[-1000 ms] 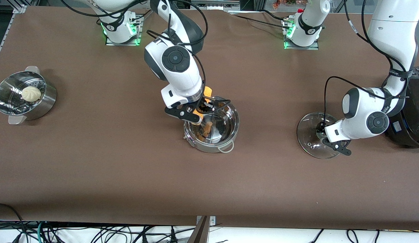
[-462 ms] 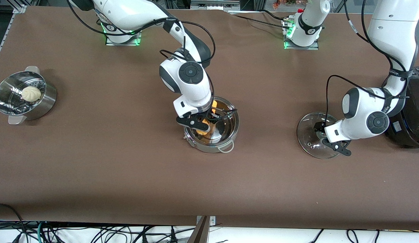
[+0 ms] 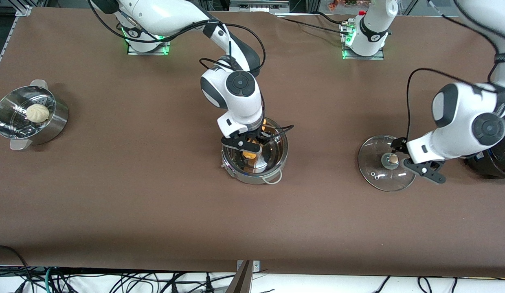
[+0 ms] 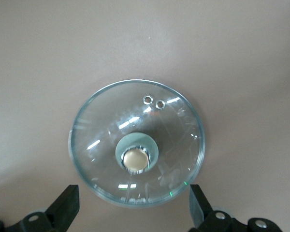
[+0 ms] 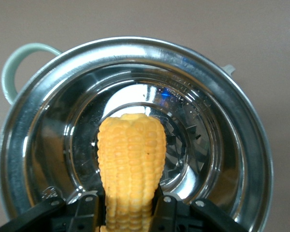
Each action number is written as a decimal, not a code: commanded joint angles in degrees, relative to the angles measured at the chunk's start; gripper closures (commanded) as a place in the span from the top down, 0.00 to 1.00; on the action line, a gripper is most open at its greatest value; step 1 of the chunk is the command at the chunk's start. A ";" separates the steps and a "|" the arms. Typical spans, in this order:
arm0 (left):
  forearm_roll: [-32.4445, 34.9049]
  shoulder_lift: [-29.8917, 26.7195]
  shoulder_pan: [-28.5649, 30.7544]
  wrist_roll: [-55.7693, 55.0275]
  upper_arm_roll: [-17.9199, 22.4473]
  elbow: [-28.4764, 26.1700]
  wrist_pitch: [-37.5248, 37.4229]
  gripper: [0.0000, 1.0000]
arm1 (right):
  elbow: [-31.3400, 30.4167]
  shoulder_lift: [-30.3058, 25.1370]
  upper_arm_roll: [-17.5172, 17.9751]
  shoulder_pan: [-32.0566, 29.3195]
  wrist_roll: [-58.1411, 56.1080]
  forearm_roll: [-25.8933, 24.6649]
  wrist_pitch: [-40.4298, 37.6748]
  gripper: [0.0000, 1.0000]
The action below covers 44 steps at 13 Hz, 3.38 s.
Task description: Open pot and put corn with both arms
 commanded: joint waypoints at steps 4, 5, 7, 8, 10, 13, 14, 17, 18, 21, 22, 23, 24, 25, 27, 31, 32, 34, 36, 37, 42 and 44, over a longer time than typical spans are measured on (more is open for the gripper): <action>-3.86 -2.28 0.03 -1.04 -2.04 18.94 -25.33 1.00 | 2.38 2.58 -0.12 0.77 1.02 -2.07 0.49 0.19; -3.86 -2.28 0.03 -1.65 -2.66 21.24 -28.23 1.00 | 2.38 2.58 -0.12 0.77 1.11 -2.07 0.49 0.32; -3.86 -2.28 -0.06 -2.01 -3.80 22.75 -31.24 1.00 | 2.38 2.67 -0.12 0.77 1.28 -2.07 0.49 0.59; -3.86 -2.28 -0.06 -2.79 -4.15 22.75 -31.25 1.00 | 2.38 2.67 -0.12 0.77 1.37 -2.07 0.49 0.64; -3.77 -2.10 -0.41 -6.03 -4.68 22.75 -31.25 1.00 | 2.38 2.67 -0.12 0.77 1.46 -2.16 0.49 0.86; -3.77 -2.10 -0.58 -7.19 -4.77 22.75 -31.25 1.00 | 2.38 2.67 -0.12 0.77 1.55 -2.24 0.49 0.94; -3.77 -2.10 -0.50 -7.19 -4.69 22.75 -31.25 1.00 | 2.38 2.67 -0.12 0.77 1.46 -2.42 0.40 0.96; -3.77 -2.10 -0.32 -7.11 -4.69 22.58 -31.34 1.00 | 2.38 1.62 -0.12 0.60 0.41 -5.66 -2.30 0.99; -3.77 -2.10 -0.32 -7.11 -4.69 22.58 -31.34 1.00 | 2.38 0.66 -0.12 0.51 0.23 -6.37 -4.06 0.99; -3.77 -2.19 -0.23 -7.11 -4.69 22.49 -31.42 1.00 | 2.20 -3.99 -0.30 -0.89 -8.17 -7.35 -9.59 0.99; -3.77 -2.19 -0.23 -7.11 -4.69 22.40 -31.42 1.00 | 2.20 -5.92 -0.47 -2.29 -12.56 -7.08 -12.23 0.99; -3.77 -2.19 -0.23 -7.02 -4.69 22.40 -31.42 1.00 | 2.20 -7.94 -0.56 -4.13 -15.82 -6.47 -14.86 0.99; -3.77 -2.10 -0.23 -7.02 -4.69 22.40 -31.42 1.00 | 2.11 -9.70 -0.48 -5.89 -18.12 -5.77 -17.07 0.99; -3.77 -2.19 -0.23 -7.02 -4.69 22.23 -31.42 1.00 | 1.94 -11.29 -0.48 -7.21 -20.23 -5.24 -19.26 0.99; -3.77 -2.19 -0.23 -7.11 -4.69 22.31 -31.42 1.00 | 1.94 -13.75 -0.56 -10.46 -23.92 -4.88 -23.05 1.00; -3.68 -2.10 -0.23 -7.02 -4.69 22.31 -31.42 1.00 | 1.94 -17.79 -1.09 -19.77 -37.44 0.38 -28.23 1.00; -3.51 -2.19 -0.32 -7.11 -4.69 22.23 -31.42 1.00 | 1.94 -18.50 -1.70 -21.62 -40.35 0.74 -29.90 1.00; -3.24 -2.19 -0.41 -8.06 -4.77 22.31 -31.42 1.00 | 1.85 -20.43 -2.93 -24.35 -44.05 0.92 -32.37 1.00; -3.24 -2.19 -0.50 -10.35 -5.12 22.31 -31.42 1.00 | 1.24 -22.37 -3.90 -27.69 -48.62 3.36 -33.52 1.00; -3.24 -2.19 -0.50 -10.97 -5.56 22.31 -31.51 1.00 | 1.15 -23.25 -5.03 -29.44 -50.29 5.73 -33.87 1.00; -3.50 -2.28 0.29 -13.17 -5.30 22.31 -33.09 1.00 | -4.47 -28.18 -10.32 -31.47 -52.60 8.56 -29.33 1.00; -3.68 -2.28 0.03 -16.40 -5.56 22.23 -33.18 1.00 | -9.46 -30.63 -10.32 -35.16 -54.08 13.20 -23.00 1.00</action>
